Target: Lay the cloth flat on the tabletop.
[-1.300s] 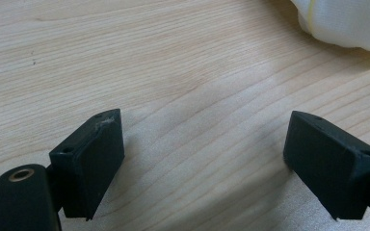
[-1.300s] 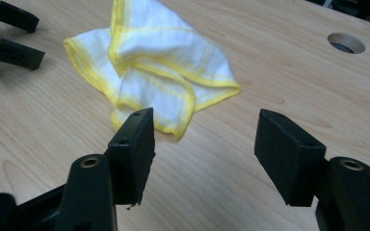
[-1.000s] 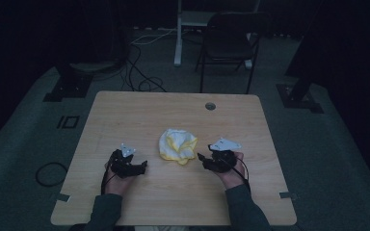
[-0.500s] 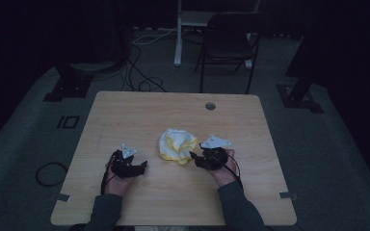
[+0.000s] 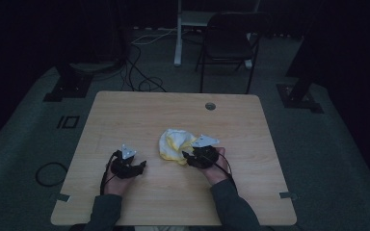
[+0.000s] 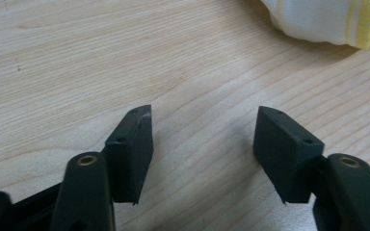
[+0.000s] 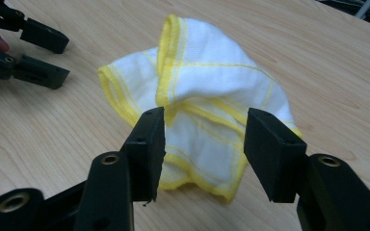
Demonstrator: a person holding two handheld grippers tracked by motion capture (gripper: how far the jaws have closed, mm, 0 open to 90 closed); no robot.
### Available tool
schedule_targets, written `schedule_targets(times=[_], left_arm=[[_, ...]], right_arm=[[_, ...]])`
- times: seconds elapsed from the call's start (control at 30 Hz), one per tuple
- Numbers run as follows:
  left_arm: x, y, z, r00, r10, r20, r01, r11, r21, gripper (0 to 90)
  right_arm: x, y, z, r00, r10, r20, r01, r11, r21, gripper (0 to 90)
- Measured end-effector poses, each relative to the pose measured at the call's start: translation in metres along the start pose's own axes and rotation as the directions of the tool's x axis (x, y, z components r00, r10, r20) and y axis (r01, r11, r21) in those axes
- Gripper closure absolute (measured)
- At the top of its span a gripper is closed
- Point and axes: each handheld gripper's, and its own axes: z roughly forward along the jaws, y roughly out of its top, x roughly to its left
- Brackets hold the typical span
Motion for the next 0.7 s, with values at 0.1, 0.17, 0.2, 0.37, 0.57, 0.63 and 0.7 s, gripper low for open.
schedule_targets(times=[0.1, 0.17, 0.2, 0.37, 0.57, 0.63, 0.7], left_arm=[[-0.002, 0.0, -0.001, 0.9999, 0.006, 0.009, -0.006, 1.0, 0.0, 44.3], [-0.004, 0.0, -0.001, 0.9997, 0.012, 0.02, -0.012, 0.9999, -0.003, 45.7], [-0.005, 0.0, -0.001, 0.9995, 0.02, 0.024, -0.02, 0.9998, -0.003, 46.6], [-0.011, 0.001, -0.001, 0.9974, 0.047, 0.055, -0.047, 0.9989, -0.001, 49.6], [-0.022, 0.003, -0.005, 0.994, 0.082, 0.071, -0.081, 0.9965, -0.022, 50.7], [-0.024, 0.004, -0.006, 0.993, 0.091, 0.075, -0.089, 0.9956, -0.029, 50.8], [-0.028, 0.007, -0.009, 0.9914, 0.1, 0.085, -0.096, 0.9943, -0.046, 50.9]], right_arm=[[0.004, 0.002, 0.007, 0.9999, -0.008, -0.007, 0.008, 1.0, 0.005, 50.6], [0.007, 0.002, 0.012, 0.9999, -0.013, -0.008, 0.013, 1.0, 0.009, 49.5], [0.008, 0.003, 0.014, 0.9998, -0.017, -0.009, 0.017, 1.0, 0.012, 49.2], [0.012, 0.005, 0.024, 0.9995, -0.03, -0.005, 0.03, 0.999, 0.029, 49.0], [0.011, 0.009, 0.039, 0.9979, -0.064, -0.007, 0.064, 0.996, 0.055, 61.6], [0.009, 0.011, 0.039, 0.9967, -0.081, -0.01, 0.081, 0.996, 0.044, 74.6], [0.006, 0.013, 0.038, 0.9963, -0.085, -0.006, 0.085, 0.996, 0.041, 81.2]])
